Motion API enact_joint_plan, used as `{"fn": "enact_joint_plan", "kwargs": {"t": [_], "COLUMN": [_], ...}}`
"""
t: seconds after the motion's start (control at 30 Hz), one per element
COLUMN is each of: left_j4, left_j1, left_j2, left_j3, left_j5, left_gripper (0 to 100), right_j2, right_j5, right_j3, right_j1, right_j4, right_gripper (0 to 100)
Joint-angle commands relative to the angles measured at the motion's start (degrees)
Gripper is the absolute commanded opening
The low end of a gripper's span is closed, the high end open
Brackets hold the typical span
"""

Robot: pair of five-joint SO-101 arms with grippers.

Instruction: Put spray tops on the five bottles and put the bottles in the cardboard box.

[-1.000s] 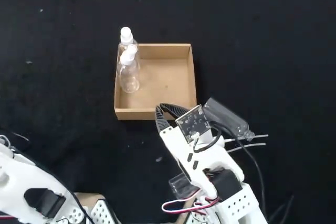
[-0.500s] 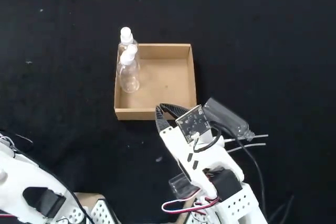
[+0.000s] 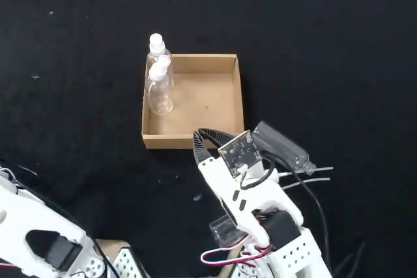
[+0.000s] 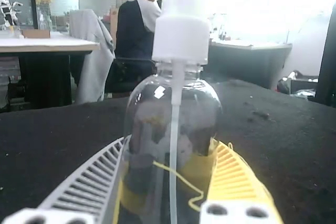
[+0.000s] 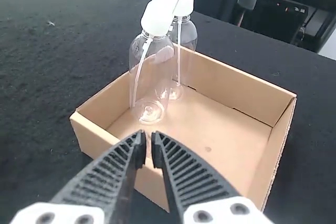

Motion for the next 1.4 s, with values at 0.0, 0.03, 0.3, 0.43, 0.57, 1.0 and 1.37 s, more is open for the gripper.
{"fn": "enact_joint_plan", "kwargs": {"t": [0.0,0.03,0.3,0.43,0.57,1.0,1.37], "left_j4": [-1.6,-1.6,-1.5,-1.5,-1.5,-1.5,-1.4], "left_j1": [-1.8,-2.3,-3.6,-3.3,-3.6,-4.0,-4.9], "left_j2": [4.3,4.4,5.1,5.1,5.1,4.3,-5.5], "left_j3": [-4.7,-5.5,-11.4,-9.5,-9.4,-11.7,-8.1], "left_j5": [-0.6,-0.6,-0.7,-0.7,-1.8,-2.1,-1.8], "left_gripper": [3,3,3,5,17,24,24], "right_j2": [-6.5,-6.5,-6.5,-6.5,-6.5,-6.5,-6.5], "right_j5": [-0.1,0.0,0.0,0.0,0.0,0.0,0.0], "right_j3": [-0.5,-0.5,-0.5,-0.5,-0.5,-0.5,-0.5], "right_j1": [1.1,1.1,1.1,1.1,1.1,1.1,1.1], "right_j4": [0.0,-0.1,-0.1,-0.1,-0.1,-0.1,-0.1], "right_gripper": [1.1,1.1,1.1,1.1,1.1,1.1,1.1]}}
